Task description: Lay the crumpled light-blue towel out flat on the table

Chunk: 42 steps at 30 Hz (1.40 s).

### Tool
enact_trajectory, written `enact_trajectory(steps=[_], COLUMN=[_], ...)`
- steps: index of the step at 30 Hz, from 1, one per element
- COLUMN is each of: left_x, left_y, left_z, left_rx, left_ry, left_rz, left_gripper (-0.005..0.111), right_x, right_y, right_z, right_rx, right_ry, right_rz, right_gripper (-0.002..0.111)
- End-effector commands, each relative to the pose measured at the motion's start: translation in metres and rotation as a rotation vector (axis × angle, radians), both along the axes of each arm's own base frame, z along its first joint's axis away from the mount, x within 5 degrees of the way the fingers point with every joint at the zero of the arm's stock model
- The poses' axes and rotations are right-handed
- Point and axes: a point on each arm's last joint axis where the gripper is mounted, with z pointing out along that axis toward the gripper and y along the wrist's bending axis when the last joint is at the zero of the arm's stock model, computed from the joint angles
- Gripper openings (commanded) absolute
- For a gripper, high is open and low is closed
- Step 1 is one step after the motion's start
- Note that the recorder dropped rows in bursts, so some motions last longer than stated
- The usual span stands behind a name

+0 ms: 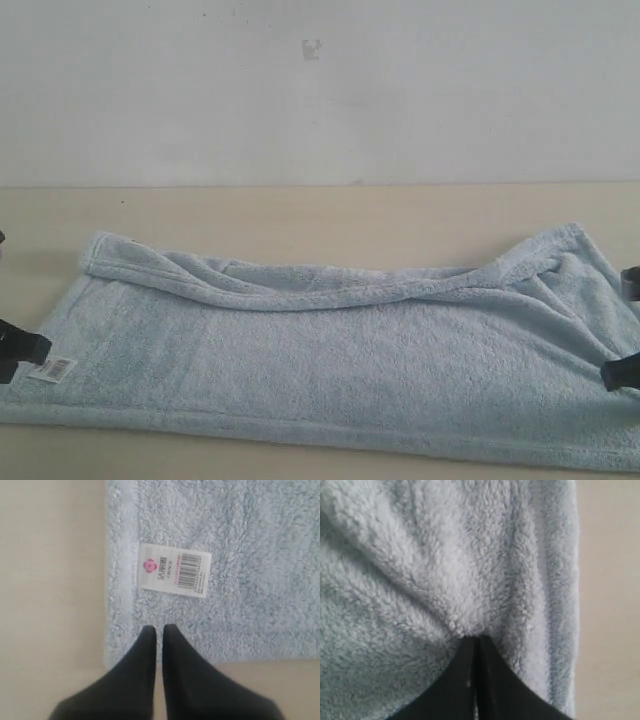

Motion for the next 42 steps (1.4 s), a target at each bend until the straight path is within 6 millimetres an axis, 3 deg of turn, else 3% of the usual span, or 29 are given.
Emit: enact_trajectory(steps=[1,7,15,22,28,37,42], left_x=[0.005,0.01,0.015,0.021,0.022,0.003,-0.013], left_y=[-0.001,-0.003,-0.021,-0.019,-0.019,-0.023,-0.006], left_z=[0.002,0.004,0.007,-0.021,-0.032,-0.051,-0.054], left_rx=[-0.022,-0.054,-0.047,-0.034,-0.031,-0.068,0.093], left_ry=[-0.051,-0.106,-0.172,-0.111,-0.082,0.171,0.36], left_rz=[0.025,0.03,-0.105,-0.094,-0.093,-0.175,-0.085], left_gripper=[0.004,0.004,0.004,0.004,0.004,0.004,0.004], right_x=[-0.011,-0.007,-0.002,-0.003,-0.007,-0.008,-0.008], right_y=[-0.003,-0.002,0.007,0.039,0.057,0.058,0.058], right_z=[0.005,0.017,0.031,0.06,0.075,0.076,0.076], right_rx=[-0.01,0.002,0.06,0.065,0.074,0.072,0.072], right_ry=[0.015,-0.073,-0.168,-0.284,-0.339,-0.338,-0.338], right_rz=[-0.031,-0.033,-0.039,0.096,0.166,0.174,0.174], right_gripper=[0.0,0.0,0.0,0.0,0.0,0.0,0.0])
